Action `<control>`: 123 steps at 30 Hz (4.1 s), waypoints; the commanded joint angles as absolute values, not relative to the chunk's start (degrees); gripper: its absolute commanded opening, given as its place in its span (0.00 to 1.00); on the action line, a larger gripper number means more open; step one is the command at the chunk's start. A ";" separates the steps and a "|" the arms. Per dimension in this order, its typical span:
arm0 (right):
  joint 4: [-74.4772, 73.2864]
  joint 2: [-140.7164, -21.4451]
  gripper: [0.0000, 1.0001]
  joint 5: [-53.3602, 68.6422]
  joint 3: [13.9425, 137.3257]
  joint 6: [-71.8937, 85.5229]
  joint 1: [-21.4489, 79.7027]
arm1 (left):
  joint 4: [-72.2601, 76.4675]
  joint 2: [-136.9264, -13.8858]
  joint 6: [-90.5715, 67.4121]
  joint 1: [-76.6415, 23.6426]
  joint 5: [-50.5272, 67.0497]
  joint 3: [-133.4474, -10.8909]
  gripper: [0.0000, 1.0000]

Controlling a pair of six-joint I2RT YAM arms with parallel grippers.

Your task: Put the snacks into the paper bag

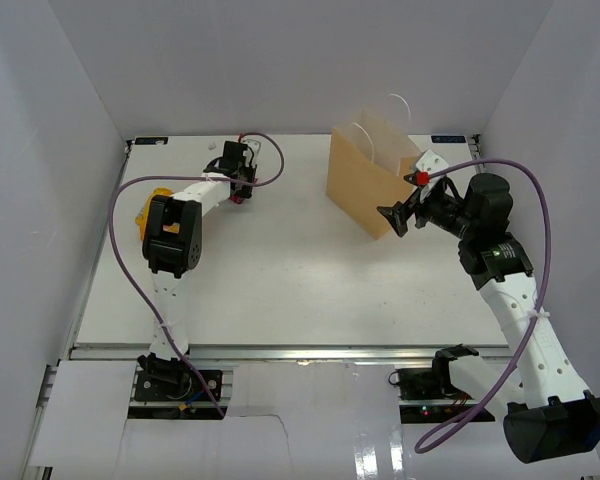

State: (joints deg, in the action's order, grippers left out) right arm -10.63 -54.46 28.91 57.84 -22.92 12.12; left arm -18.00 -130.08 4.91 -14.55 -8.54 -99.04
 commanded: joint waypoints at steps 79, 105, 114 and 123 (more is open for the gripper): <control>-21.87 -60.46 0.83 49.48 50.36 -31.44 22.32 | -23.82 -117.08 -6.77 -13.45 17.90 -81.14 0.14; 2.02 -91.57 0.93 28.21 60.46 -51.15 42.98 | -12.66 -103.36 -17.05 -13.80 59.58 -63.37 0.10; -5.00 -99.14 0.98 35.59 69.87 -60.01 43.59 | -11.52 -103.01 -18.81 -13.97 63.54 -63.19 0.12; -8.61 -102.22 0.88 33.05 70.67 -63.46 45.70 | -9.58 -102.92 -21.09 -13.97 65.83 -64.25 0.14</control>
